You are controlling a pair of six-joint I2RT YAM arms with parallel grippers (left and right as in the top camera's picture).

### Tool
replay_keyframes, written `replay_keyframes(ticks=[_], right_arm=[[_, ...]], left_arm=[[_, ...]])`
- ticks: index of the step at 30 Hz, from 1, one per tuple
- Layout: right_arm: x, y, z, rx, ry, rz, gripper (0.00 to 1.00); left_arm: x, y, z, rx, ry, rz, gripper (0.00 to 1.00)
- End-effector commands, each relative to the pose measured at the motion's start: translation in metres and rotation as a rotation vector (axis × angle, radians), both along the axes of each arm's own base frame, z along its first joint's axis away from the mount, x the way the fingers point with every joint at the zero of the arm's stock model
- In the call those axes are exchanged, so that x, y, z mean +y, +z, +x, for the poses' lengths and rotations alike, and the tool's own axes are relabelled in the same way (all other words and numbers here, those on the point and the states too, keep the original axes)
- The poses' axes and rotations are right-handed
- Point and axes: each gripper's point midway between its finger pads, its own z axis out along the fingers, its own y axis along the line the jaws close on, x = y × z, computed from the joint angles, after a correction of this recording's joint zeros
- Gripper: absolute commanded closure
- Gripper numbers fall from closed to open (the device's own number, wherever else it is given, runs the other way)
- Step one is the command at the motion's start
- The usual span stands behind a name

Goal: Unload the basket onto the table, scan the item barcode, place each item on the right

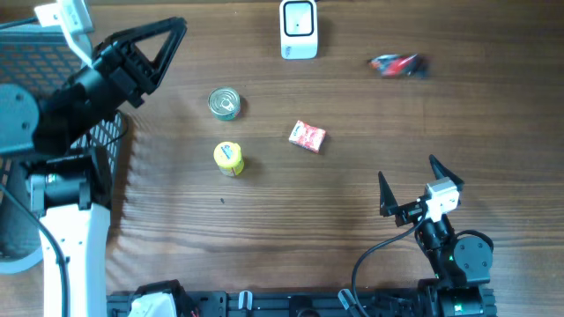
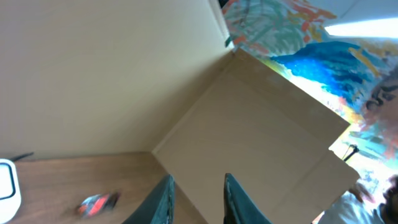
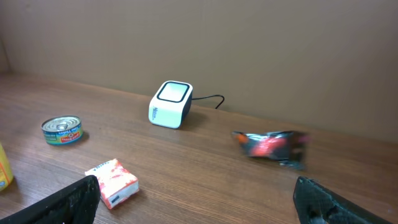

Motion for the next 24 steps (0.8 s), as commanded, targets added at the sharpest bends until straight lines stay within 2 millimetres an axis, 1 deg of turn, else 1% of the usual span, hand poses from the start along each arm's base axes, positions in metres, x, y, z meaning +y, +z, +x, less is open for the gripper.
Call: replay_keyframes(ticks=[1,2,3,4,7,9,11,13,15,16,19,20,21,23,24], right_arm=[[-0.001,0.001,0.0,-0.002,-0.008,0.011,0.0],[-0.001,0.001,0.0,-0.002,-0.008,0.011,0.0],[-0.001,0.001,0.0,-0.002,-0.008,0.011,0.0],[-0.001,0.001,0.0,-0.002,-0.008,0.011,0.0],[-0.001,0.001,0.0,-0.002,-0.008,0.011,0.0],[-0.001,0.001,0.0,-0.002,-0.008,0.011,0.0],[-0.001,0.001,0.0,-0.002,-0.008,0.011,0.0],[-0.001,0.001,0.0,-0.002,-0.008,0.011,0.01],[-0.001,0.001,0.0,-0.002,-0.008,0.01,0.0],[-0.001,0.001,0.0,-0.002,-0.008,0.011,0.0],[-0.001,0.001,0.0,-0.002,-0.008,0.011,0.0],[-0.001,0.001,0.0,-0.002,-0.008,0.011,0.0],[-0.001,0.001,0.0,-0.002,-0.008,0.01,0.0],[-0.001,0.001,0.0,-0.002,-0.008,0.011,0.0],[-0.001,0.001,0.0,-0.002,-0.008,0.011,0.0]], left_arm=[[0.0,-0.011,0.017,0.045,-0.015,-0.006,0.71],[0.001,-0.016,0.023,0.061,-0.015,-0.009,0.63],[0.001,-0.021,0.027,0.075,-0.016,-0.011,0.6],[0.001,-0.024,0.03,0.085,-0.02,-0.012,0.59],[-0.006,-0.038,0.041,0.121,-0.044,-0.012,0.5],[-0.012,-0.044,0.046,0.122,-0.058,0.0,0.48],[-0.015,-0.049,0.048,0.134,-0.068,-0.001,0.44],[-0.018,-0.05,0.048,0.132,-0.075,0.003,0.37],[-0.02,-0.05,0.048,0.102,-0.073,0.025,0.28],[-0.02,-0.05,0.048,0.101,-0.073,0.027,0.26],[-0.019,-0.058,0.05,0.088,-0.058,0.066,0.15],[-0.015,-0.066,0.056,0.111,-0.021,0.075,0.11],[-0.008,-0.078,0.066,0.166,0.047,0.082,0.08],[0.013,-0.111,0.085,0.269,0.217,0.135,0.05],[0.023,-0.13,0.092,0.329,0.308,0.179,0.03]])
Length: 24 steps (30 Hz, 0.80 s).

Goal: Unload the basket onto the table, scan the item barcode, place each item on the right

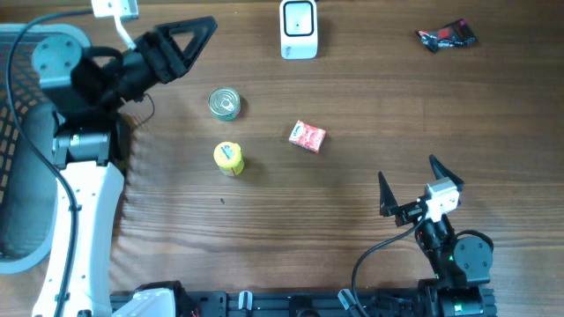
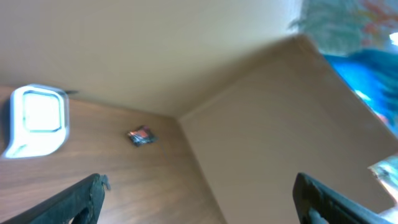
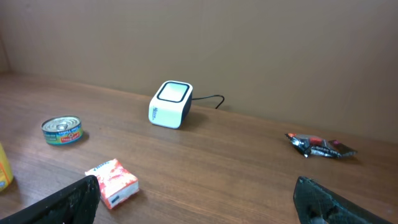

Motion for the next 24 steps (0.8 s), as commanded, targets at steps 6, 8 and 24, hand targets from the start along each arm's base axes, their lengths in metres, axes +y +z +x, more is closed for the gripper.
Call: replay_keyframes(ticks=[6,8,24], right_arm=[[0.001,0.001,0.0,0.002,0.006,0.032,0.0],[-0.001,0.001,0.0,0.001,-0.009,0.024,0.0],[-0.007,0.062,0.027,0.102,-0.058,0.097,0.0]], left_arm=[[0.044,-0.105,0.025,0.176,0.499,0.596,0.0],[0.026,-0.114,0.018,0.174,0.456,0.667,0.0],[0.036,-0.19,0.022,0.379,0.472,0.839,0.0]])
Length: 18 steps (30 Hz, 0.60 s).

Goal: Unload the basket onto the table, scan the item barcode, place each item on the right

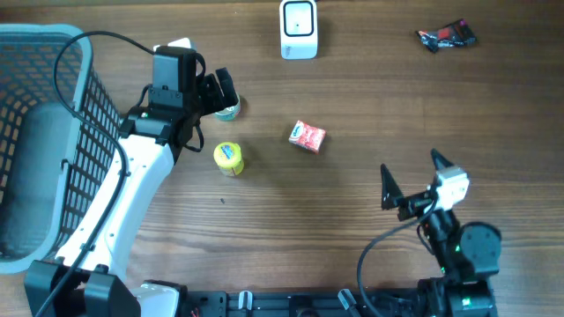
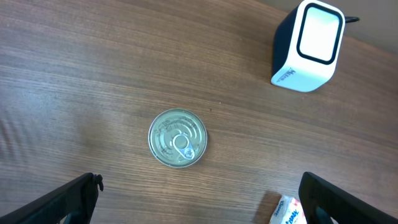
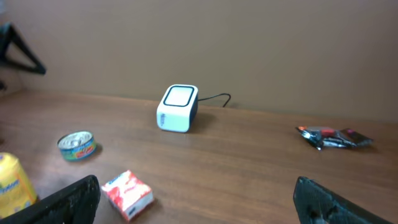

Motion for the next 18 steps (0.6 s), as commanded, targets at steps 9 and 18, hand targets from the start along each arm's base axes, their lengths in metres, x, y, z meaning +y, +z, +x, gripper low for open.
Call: replay_keyframes(ticks=[9,18], right_arm=[[-0.007,0.036,0.177,0.769,-0.098,-0.136,0.0],[-0.009,0.003,0.246,0.854,-0.225,0.062,0.0]], left_arm=[[0.006,-0.005,-0.007,0.03,-0.001,0.04,0.0],[0.006,-0.006,-0.008,0.04,-0.001,0.041,0.0]])
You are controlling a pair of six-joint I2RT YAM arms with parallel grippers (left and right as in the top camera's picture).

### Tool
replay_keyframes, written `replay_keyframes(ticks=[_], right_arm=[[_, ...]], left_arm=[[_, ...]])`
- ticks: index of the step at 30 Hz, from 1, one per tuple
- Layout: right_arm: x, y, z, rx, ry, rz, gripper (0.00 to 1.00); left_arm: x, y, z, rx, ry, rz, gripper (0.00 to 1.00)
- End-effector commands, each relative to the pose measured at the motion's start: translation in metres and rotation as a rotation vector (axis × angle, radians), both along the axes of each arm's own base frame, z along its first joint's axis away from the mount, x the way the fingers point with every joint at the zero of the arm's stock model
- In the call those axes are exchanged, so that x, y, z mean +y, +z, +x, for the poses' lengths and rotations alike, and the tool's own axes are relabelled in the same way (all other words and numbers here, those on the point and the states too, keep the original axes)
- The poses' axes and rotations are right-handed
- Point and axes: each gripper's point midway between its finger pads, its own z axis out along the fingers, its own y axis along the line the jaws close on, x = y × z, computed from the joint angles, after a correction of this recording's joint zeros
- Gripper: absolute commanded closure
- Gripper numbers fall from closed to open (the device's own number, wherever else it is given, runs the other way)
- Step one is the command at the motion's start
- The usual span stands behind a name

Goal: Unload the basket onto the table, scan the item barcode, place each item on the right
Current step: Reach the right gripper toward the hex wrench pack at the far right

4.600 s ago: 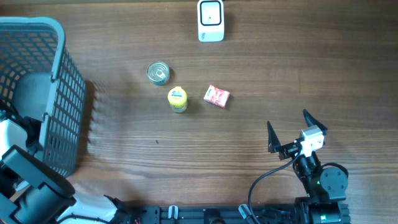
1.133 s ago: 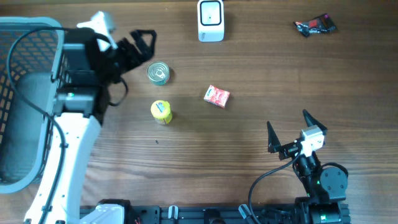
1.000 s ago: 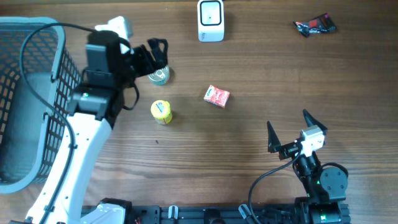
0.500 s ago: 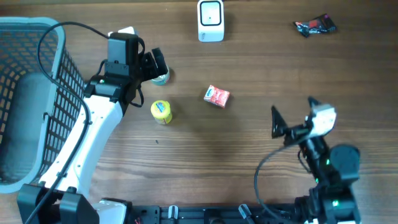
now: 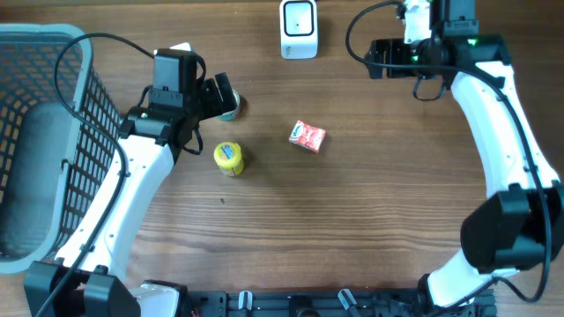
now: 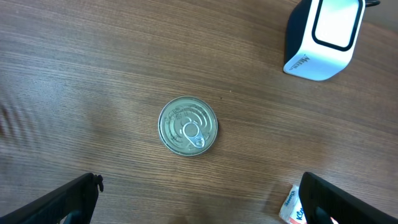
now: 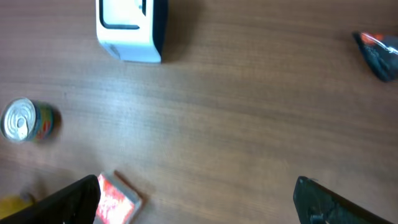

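The white barcode scanner [image 5: 298, 28] stands at the table's far edge. A round tin can [image 6: 188, 125] lies lid-up just beyond my left gripper [image 6: 199, 208], which hovers open above it and holds nothing. A red-and-white pack [image 5: 307, 136] and a yellow bottle [image 5: 228, 158] rest mid-table. My right gripper [image 7: 199, 205] hangs open and holding nothing over the far side, between the scanner [image 7: 132, 28] and a dark red packet [image 7: 379, 45]. In the overhead view the right arm hides that packet.
A grey mesh basket [image 5: 35, 132] takes up the left side of the table. The right arm [image 5: 493, 114] stretches from the near right corner up along the right side. The scanner's cable runs off at the far edge.
The right arm was low at the table's near right, and now it reaches over the far side near the scanner, still open. My left gripper has barely shifted over the can.
At first my left gripper was raised by the basket with its fingers close together, and the dark packet showed blurred at the far right. Then the packet lay still farther right and the left gripper was open. Later it hovered over the can; now the right arm has reached across.
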Motion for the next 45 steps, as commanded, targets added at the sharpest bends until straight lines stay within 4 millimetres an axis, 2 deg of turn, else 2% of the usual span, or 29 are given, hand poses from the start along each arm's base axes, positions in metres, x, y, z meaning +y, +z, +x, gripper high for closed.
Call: replay_keyframes(ticks=[1,3,5,6,7,9,12,14,17,20,23,25,27,29,32,34,35,39,45], right_arm=[[-0.046,0.017,0.027,-0.071,-0.4,0.008,0.0],[-0.071,0.016,0.033,-0.076,-0.547,0.038,0.0],[-0.095,0.005,0.039,-0.057,-0.677,0.105,0.0],[-0.108,-0.005,0.042,-0.038,-0.756,0.144,0.0],[-0.129,-0.026,0.045,0.001,-0.874,0.198,0.0],[-0.144,-0.053,0.052,0.048,-0.958,0.264,0.0],[-0.141,-0.086,0.072,0.091,-0.968,0.407,0.0],[-0.141,-0.097,0.083,0.081,-0.998,0.45,0.0],[-0.143,-0.096,0.096,0.04,-1.037,0.508,0.0],[-0.15,-0.085,0.107,-0.019,-1.125,0.593,0.01],[-0.162,-0.081,0.111,-0.063,-1.237,0.643,0.01],[-0.167,-0.078,0.116,-0.104,-1.247,0.64,0.01],[-0.171,-0.08,0.12,-0.13,-1.255,0.64,0.01],[-0.173,-0.093,0.124,-0.129,-1.278,0.651,0.01],[-0.164,-0.104,0.144,-0.157,-1.175,0.689,0.01],[-0.149,-0.096,0.165,-0.225,-0.995,0.728,0.01],[-0.146,-0.096,0.171,-0.246,-0.966,0.747,0.0],[-0.154,-0.105,0.177,-0.289,-0.986,0.738,0.0],[-0.163,-0.132,0.167,-0.235,-1.07,0.673,0.0]], left_arm=[[0.002,0.002,0.001,-0.008,-0.003,0.018,0.0],[0.002,0.001,0.0,-0.005,-0.003,0.019,0.0],[0.002,0.001,-0.001,0.0,-0.003,0.02,0.0],[0.003,0.0,-0.001,0.002,-0.003,0.02,0.0],[0.003,0.0,-0.002,0.007,-0.003,0.021,0.0],[0.003,-0.003,-0.005,0.021,-0.003,0.024,0.0],[0.004,-0.006,-0.008,0.038,-0.003,0.028,0.0],[0.005,-0.005,-0.007,0.035,0.0,0.031,0.0],[0.005,-0.005,-0.007,0.033,0.0,0.03,0.0],[0.005,-0.005,-0.007,0.033,0.0,0.03,0.0],[0.005,-0.005,-0.008,0.037,0.0,0.031,0.0],[0.005,-0.005,-0.008,0.037,0.0,0.031,0.0],[0.005,-0.006,-0.008,0.038,0.0,0.031,0.0],[0.005,-0.005,-0.008,0.038,0.0,0.031,0.0],[0.005,-0.005,-0.008,0.038,0.0,0.032,0.0],[0.005,-0.005,-0.008,0.037,0.002,0.034,0.0],[0.007,-0.005,-0.008,0.036,0.008,0.041,0.0],[0.008,-0.006,-0.009,0.043,0.012,0.047,0.0],[0.008,-0.007,-0.01,0.047,0.012,0.048,0.0]])
